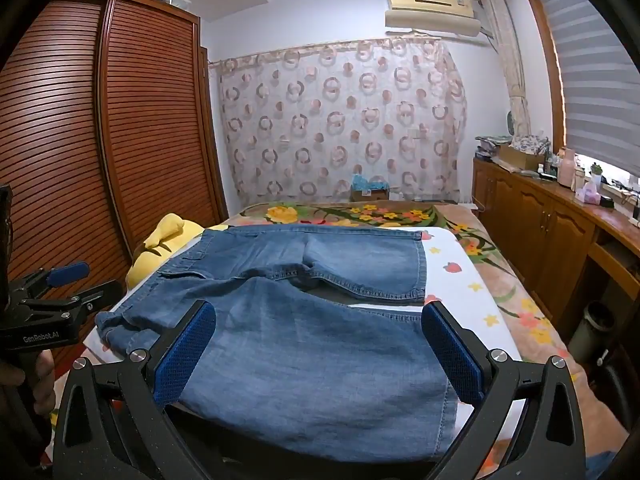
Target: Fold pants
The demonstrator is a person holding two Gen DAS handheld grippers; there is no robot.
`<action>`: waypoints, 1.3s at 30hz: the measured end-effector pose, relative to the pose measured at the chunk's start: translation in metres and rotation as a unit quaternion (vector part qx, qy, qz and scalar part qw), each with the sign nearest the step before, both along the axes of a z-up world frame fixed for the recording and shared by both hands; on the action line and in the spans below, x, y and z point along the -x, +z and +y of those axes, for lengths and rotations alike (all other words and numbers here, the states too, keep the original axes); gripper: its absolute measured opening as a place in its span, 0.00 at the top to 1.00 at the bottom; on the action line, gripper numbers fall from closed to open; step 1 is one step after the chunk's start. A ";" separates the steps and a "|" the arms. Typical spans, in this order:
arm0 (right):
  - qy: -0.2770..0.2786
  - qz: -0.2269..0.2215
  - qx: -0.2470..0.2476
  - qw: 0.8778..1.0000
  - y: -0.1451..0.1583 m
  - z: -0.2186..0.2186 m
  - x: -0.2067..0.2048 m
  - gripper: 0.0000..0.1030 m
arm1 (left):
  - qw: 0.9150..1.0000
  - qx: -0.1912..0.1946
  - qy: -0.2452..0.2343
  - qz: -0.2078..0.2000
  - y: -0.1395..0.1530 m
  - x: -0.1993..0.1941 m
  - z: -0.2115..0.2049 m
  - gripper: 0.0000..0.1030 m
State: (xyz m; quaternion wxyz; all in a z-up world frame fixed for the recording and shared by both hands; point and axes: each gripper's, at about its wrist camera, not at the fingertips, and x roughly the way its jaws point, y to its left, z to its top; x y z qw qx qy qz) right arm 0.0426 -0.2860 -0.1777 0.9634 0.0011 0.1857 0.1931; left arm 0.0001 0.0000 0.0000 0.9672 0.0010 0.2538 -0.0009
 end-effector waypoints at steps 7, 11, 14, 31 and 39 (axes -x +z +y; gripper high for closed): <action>0.001 -0.001 0.001 1.000 0.000 0.000 0.001 0.00 | 1.000 0.000 0.000 0.000 0.000 0.000 0.000 0.06; 0.000 -0.001 0.001 1.000 0.000 0.000 0.001 0.00 | 1.000 0.001 -0.001 0.000 0.000 0.000 0.000 0.06; 0.000 -0.001 0.001 1.000 0.000 0.000 0.001 0.00 | 1.000 0.001 0.000 -0.001 0.000 0.000 0.000 0.06; -0.003 -0.003 0.001 1.000 0.000 -0.001 0.002 0.00 | 1.000 0.001 0.000 -0.003 0.000 0.000 0.000 0.06; -0.003 -0.002 0.000 1.000 0.000 -0.002 0.002 0.00 | 1.000 0.001 0.001 -0.003 0.000 -0.001 0.000 0.06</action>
